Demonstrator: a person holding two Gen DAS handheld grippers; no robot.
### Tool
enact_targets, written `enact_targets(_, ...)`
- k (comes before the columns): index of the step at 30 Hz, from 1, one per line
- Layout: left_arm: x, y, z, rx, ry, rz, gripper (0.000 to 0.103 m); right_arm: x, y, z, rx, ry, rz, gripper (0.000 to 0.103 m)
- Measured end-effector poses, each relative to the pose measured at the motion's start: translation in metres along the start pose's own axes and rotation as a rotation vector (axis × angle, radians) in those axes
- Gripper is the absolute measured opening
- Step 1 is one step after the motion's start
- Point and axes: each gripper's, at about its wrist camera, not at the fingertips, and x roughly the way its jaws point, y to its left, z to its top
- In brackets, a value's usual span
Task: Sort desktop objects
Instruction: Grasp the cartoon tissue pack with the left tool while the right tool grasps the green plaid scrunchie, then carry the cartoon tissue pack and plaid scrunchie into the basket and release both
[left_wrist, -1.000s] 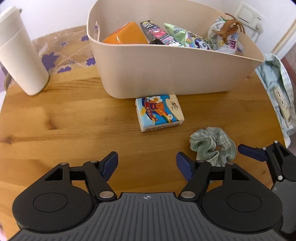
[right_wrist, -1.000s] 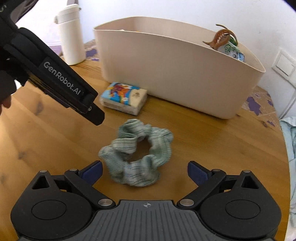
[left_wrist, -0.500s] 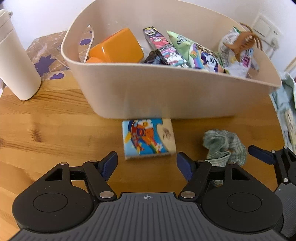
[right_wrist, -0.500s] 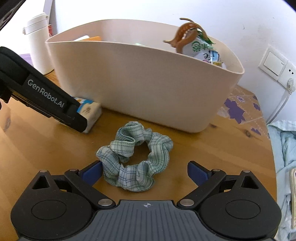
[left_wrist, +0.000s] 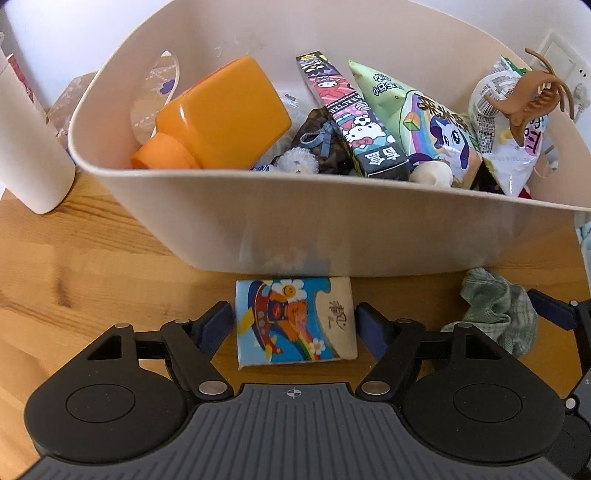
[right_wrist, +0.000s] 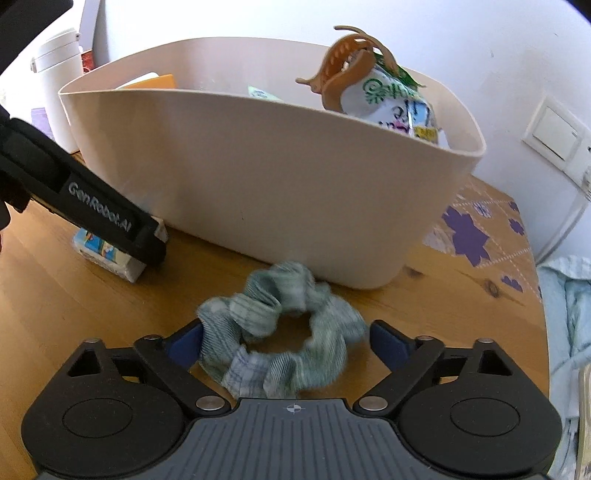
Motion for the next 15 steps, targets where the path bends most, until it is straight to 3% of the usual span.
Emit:
enact_targets(5,-0.001,-0.004,0.002,0.003,0.000,0.020,0.065,-0.003,0.002,0.000,-0.019,-0.004,0.026,0.072)
enact_targets(10,-0.002,-0.003,0.002,0.020,0.010,0.005,0.064,-0.005,0.008,0.002,-0.043,0.012,0.049,0.046)
enact_targets(15,-0.006,0.000,-0.003,0.026,0.008,-0.017,0.064,-0.010,0.014,0.000,-0.064,0.038,0.053,0.036)
